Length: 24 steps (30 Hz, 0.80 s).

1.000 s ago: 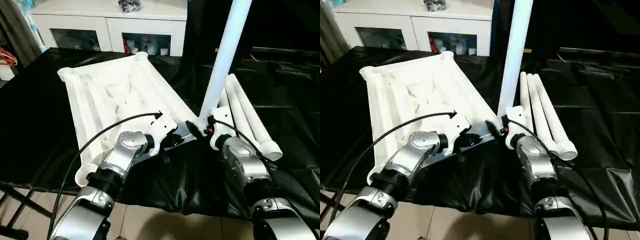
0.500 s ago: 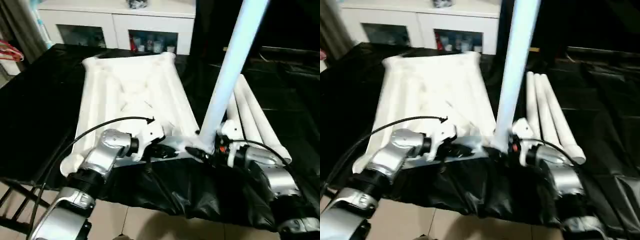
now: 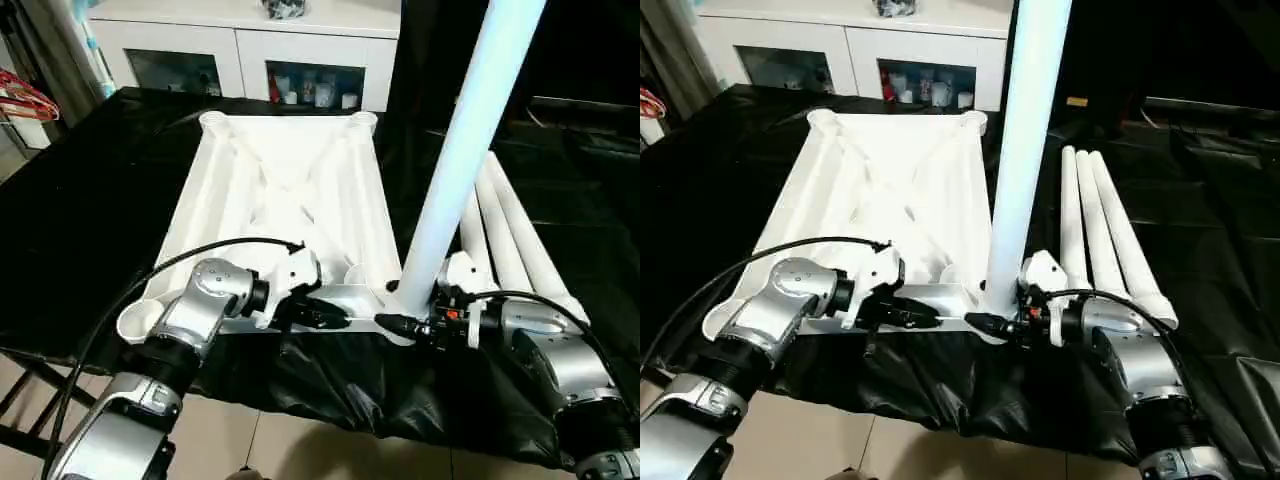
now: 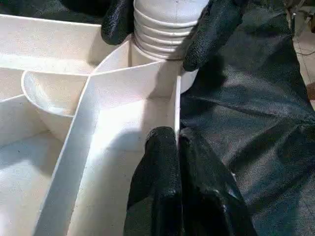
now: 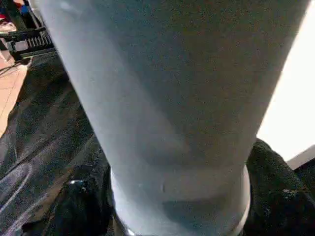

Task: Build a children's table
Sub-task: Rotate leg to tighten

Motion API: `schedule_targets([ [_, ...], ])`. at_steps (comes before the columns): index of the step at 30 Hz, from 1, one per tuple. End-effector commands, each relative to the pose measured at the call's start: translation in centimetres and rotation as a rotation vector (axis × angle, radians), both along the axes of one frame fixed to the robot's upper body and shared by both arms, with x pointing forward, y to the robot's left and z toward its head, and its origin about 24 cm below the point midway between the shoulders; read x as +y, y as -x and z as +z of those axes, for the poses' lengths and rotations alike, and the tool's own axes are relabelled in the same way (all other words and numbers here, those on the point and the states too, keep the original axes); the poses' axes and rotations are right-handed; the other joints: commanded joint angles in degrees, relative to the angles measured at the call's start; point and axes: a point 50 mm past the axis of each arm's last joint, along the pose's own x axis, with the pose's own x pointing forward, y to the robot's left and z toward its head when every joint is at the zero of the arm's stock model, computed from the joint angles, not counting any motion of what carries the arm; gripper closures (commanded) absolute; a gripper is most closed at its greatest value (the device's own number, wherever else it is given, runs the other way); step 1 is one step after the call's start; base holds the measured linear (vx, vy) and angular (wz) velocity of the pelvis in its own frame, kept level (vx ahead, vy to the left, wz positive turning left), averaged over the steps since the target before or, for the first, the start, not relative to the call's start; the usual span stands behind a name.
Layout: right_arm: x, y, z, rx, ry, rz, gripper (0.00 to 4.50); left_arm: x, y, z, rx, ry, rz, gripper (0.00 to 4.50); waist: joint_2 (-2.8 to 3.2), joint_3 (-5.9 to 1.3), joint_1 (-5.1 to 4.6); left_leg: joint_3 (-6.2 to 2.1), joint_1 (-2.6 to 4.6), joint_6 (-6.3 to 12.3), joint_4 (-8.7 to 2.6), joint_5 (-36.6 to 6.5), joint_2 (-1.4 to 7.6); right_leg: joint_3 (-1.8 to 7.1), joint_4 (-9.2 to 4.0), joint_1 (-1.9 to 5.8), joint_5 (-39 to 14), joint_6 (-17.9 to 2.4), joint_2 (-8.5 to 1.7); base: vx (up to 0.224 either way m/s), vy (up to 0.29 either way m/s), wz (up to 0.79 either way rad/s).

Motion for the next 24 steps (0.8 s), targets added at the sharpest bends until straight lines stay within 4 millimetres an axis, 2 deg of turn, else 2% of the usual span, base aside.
schedule_targets([
  [1, 3.1, 0.6, -1.9, 0.076, -0.005, 0.065, 1.71, -1.4, -0.8, 0.7, -0.049, 0.024, 0.056, 4.5, -0.37, -3.21, -0.12, 0.11, 0.31, 4.66, -3.94, -9.0, 1.74, 1.06, -3.27, 2.81, -2.0, -16.4, -2.21, 0.0, 0.0, 0.0],
  [2, 3.1, 0.2, -2.1, 0.069, 0.011, 0.022, 1.71, -1.5, -0.9, 0.7, -0.054, 0.022, 0.075, 4.5, -0.35, -3.14, -0.23, 0.13, 0.34, 4.5, -3.99, -9.3, 1.67, 1.04, -3.39, 2.73, -2.5, -16.4, -2.13, 0.0, 0.0, 0.0],
  [3, 3.3, -0.7, -2.4, 0.042, 0.035, -0.082, 1.71, -1.8, -1.4, 0.6, -0.06, 0.022, 0.158, 4.5, -0.44, -2.92, -0.63, 0.1, 0.21, 3.47, -4.2, -10.8, 1.63, 1.06, -3.57, 2.52, -5.3, -16.0, -2.2, 0.0, 0.0, 0.0],
  [4, 3.4, -0.9, -2.5, 0.035, 0.041, -0.108, 1.72, -1.8, -1.6, 0.6, -0.061, 0.022, 0.18, 4.5, -0.51, -2.62, -0.99, -0.09, 0.2, 2.0, -4.58, -13.6, 1.43, 1.07, -4.19, 2.59, -11.5, -14.7, -2.36, 0.0, 0.0, 0.0],
  [5, 3.6, -1.6, -2.8, 0.045, 0.036, -0.204, 1.72, -2.2, -1.9, 0.6, -0.064, 0.027, 0.235, 4.5, -0.52, -2.58, -1.13, -0.14, 0.43, 1.27, -4.68, -15.0, 1.46, 1.1, -4.44, 2.49, -14.5, -13.9, -2.38, 0.0, 0.0, 0.0],
  [6, 4.1, -2.4, -3.4, 0.075, 0.028, -0.324, 1.72, -2.8, -2.3, 0.7, -0.083, 0.029, 0.303, 4.5, -0.6, -2.51, -1.87, -0.26, 0.57, 0.05, -4.75, -16.7, 1.32, 1.31, -4.76, 2.24, -18.7, -12.7, -2.45, 0.0, 0.0, 0.0],
  [8, 4.4, -2.7, -3.5, 0.085, 0.026, -0.358, 1.73, -3.0, -2.4, 0.7, -0.089, 0.03, 0.328, 4.5, -0.62, -2.43, -2.16, -0.41, 0.53, -0.15, -4.89, -17.3, 1.27, 1.24, -5.13, 2.23, -21.2, -11.5, -2.37, 0.0, 0.0, 0.0],
  [11, 5.2, -3.2, -3.9, 0.098, 0.035, -0.447, 1.73, -3.7, -2.8, 0.8, -0.099, 0.035, 0.402, 4.5, -0.63, -2.45, -2.34, -0.37, 0.61, 0.16, -4.88, -18.0, 1.24, 1.34, -5.35, 1.98, -21.5, -10.6, -2.24, 0.0, 0.0, 0.0],
  [12, 6.0, -3.8, -4.4, 0.122, 0.064, -0.56, 1.73, -4.5, -3.0, 1.0, -0.116, 0.044, 0.464, 4.5, -0.68, -2.49, -2.5, -0.46, 0.5, 0.04, -4.96, -17.7, 1.23, 1.31, -5.24, 2.0, -21.0, -10.7, -2.21, 0.0, 0.0, 0.0],
  [13, 6.4, -4.0, -4.5, 0.128, 0.073, -0.591, 1.73, -4.9, -3.0, 1.1, -0.122, 0.053, 0.48, 4.5, -0.63, -2.48, -2.8, -0.49, 0.41, -0.29, -5.06, -17.4, 1.18, 1.24, -5.19, 1.96, -20.8, -10.7, -2.13, 0.0, 0.0, 0.0],
  [14, 6.5, -4.0, -4.5, 0.13, 0.068, -0.594, 1.73, -5.1, -3.0, 1.2, -0.121, 0.059, 0.482, 4.5, -0.57, -2.49, -2.86, -0.52, 0.42, -0.39, -5.0, -17.6, 1.16, 1.19, -5.19, 1.95, -21.1, -10.7, -2.16, 0.0, 0.0, 0.0],
  [16, 7.1, -4.1, -4.4, 0.128, 0.04, -0.586, 1.17, -5.8, -2.7, 1.3, -0.122, 0.076, 0.467, 4.5, -0.69, -2.56, -2.88, -0.4, 0.48, 0.35, -4.87, -18.3, 1.15, 1.32, -5.36, 1.82, -20.7, -10.6, -2.14, 0.0, 0.0, 0.0],
  [19, 7.6, -4.2, -4.3, 0.136, 0.003, -0.568, 1.0, -6.2, -2.3, 1.2, -0.119, 0.083, 0.426, 4.5, -0.61, -2.73, -2.8, -0.37, 0.12, 1.19, -4.88, -16.3, 1.18, 1.3, -4.96, 2.14, -16.2, -11.4, -2.05, 0.0, 0.0, 0.0],
  [20, 7.6, -4.2, -4.3, 0.137, 0.001, -0.566, 1.0, -6.2, -2.2, 1.2, -0.118, 0.083, 0.425, 4.5, -0.6, -2.69, -2.8, -0.34, 0.11, 1.38, -4.9, -16.3, 1.17, 1.27, -4.98, 2.16, -15.9, -11.5, -2.06, 0.0, 0.0, 0.0],
  [21, 7.5, -4.2, -4.2, 0.113, 0.017, -0.548, 0.88, -6.1, -2.0, 1.0, -0.109, 0.079, 0.395, 4.5, -0.38, -2.7, -2.83, -0.33, 0.17, 1.45, -4.88, -16.3, 1.22, 1.25, -4.94, 2.15, -15.3, -11.7, -2.02, 0.0, 0.0, 0.0],
  [22, 7.5, -4.2, -4.1, 0.103, 0.017, -0.539, 0.69, -6.0, -1.9, 0.9, -0.107, 0.078, 0.386, 4.5, -0.46, -2.75, -2.84, -0.32, 0.12, 1.57, -4.85, -16.1, 1.2, 1.24, -4.86, 2.21, -14.6, -12.0, -2.0, 0.0, 0.0, 0.0],
  [24, 7.3, -4.3, -3.8, 0.082, 0.007, -0.528, 0.69, -5.8, -1.8, 0.9, -0.101, 0.077, 0.369, 4.5, -0.39, -2.76, -2.83, -0.32, 0.12, 1.76, -4.88, -16.3, 1.28, 1.23, -4.89, 2.2, -14.7, -12.1, -2.1, 0.0, 0.0, 0.0],
])
